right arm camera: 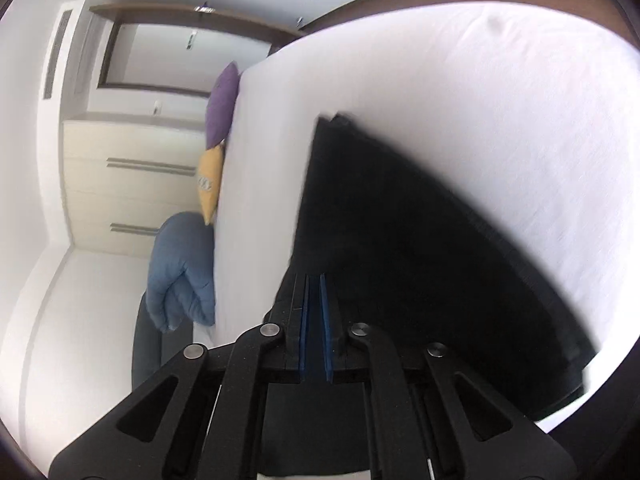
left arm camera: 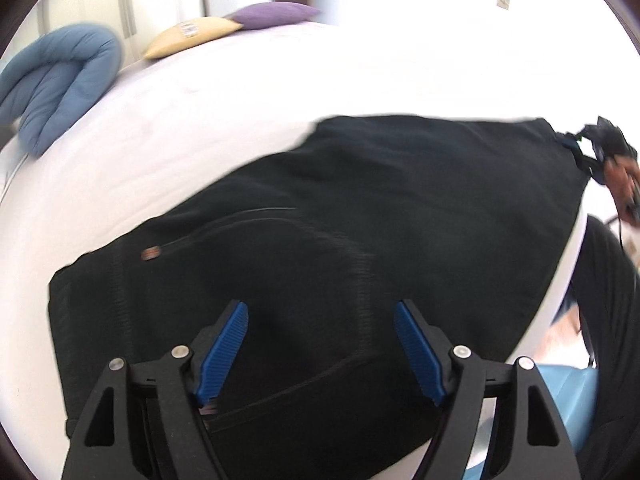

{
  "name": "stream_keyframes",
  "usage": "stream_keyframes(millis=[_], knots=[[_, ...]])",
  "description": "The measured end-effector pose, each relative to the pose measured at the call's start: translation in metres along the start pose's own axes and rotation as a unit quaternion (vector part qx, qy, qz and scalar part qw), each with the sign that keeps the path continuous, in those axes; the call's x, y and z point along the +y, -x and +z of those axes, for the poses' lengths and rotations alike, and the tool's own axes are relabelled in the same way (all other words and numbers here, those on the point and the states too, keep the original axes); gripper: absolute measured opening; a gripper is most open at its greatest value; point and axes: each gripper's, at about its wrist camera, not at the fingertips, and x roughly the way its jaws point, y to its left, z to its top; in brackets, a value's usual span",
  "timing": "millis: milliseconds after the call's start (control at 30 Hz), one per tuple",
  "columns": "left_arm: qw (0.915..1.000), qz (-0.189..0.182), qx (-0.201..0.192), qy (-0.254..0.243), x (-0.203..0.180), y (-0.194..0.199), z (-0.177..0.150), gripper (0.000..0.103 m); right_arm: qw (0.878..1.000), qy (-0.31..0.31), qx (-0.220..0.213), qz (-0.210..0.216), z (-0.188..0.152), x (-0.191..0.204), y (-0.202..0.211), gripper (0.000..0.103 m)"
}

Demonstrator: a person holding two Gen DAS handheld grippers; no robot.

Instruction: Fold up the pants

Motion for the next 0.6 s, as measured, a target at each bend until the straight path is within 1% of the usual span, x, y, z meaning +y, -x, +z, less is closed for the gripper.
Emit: stream_keyframes(millis=[67, 100, 133, 167, 200, 233, 267, 367, 400, 467, 500, 567, 600], knots=[[0.9993, 0.019, 0.016, 0.029, 0.030, -0.006, -0.003, 0.080, 0.999, 0.019, 0.042, -0.002, -0.043, 0.019, -0.047, 0.005], [0.9987, 0.022, 0.027, 0.038, 0.039, -0.010, -0.005, 0.080, 0.998, 0.019, 0.051, -0.018, -0.049, 0.018, -0.060, 0.005], [0.9985, 0.011, 0.032, 0.044, 0.049, -0.014, -0.007, 0.080, 0.998, 0.008, 0.051, -0.038, -0.040, 0.010, -0.064, 0.005], [0.9988, 0.003, 0.030, 0.039, 0.054, -0.015, -0.008, 0.080, 0.998, -0.011, 0.045, -0.038, -0.041, 0.000, -0.072, 0.004], [0.9990, 0.004, 0.031, 0.033, 0.053, -0.016, -0.008, 0.079, 0.999, -0.027, 0.034, -0.025, -0.041, -0.005, -0.082, 0.000], [0.9991, 0.007, 0.035, 0.023, 0.055, -0.017, -0.008, 0.079, 0.999, -0.038, 0.021, -0.017, -0.027, -0.021, -0.070, 0.000], [0.9992, 0.007, 0.036, 0.017, 0.054, -0.019, -0.007, 0.080, 0.999, -0.037, 0.011, -0.019, -0.023, -0.019, -0.071, 0.000], [0.9993, -0.001, 0.035, 0.014, 0.059, -0.022, -0.007, 0.080, 0.999, -0.008, -0.015, -0.046, -0.009, -0.009, -0.077, 0.000], [0.9993, -0.004, 0.033, 0.017, 0.062, -0.022, -0.008, 0.079, 0.999, -0.003, -0.022, -0.045, -0.004, -0.020, -0.067, 0.000], [0.9994, -0.009, 0.027, 0.021, 0.068, -0.023, -0.009, 0.079, 0.999, -0.005, -0.030, -0.037, 0.005, -0.025, -0.068, 0.000], [0.9994, -0.009, 0.027, 0.019, 0.063, -0.033, -0.005, 0.080, 0.998, -0.001, -0.035, -0.044, 0.005, -0.022, -0.070, 0.000], [0.9995, -0.011, 0.026, 0.018, 0.068, -0.034, -0.006, 0.080, 0.997, 0.015, -0.040, -0.057, -0.001, -0.015, -0.071, 0.000], [0.9994, -0.011, 0.026, 0.018, 0.063, -0.031, -0.006, 0.080, 0.998, 0.015, -0.038, -0.056, -0.002, -0.014, -0.073, 0.000]])
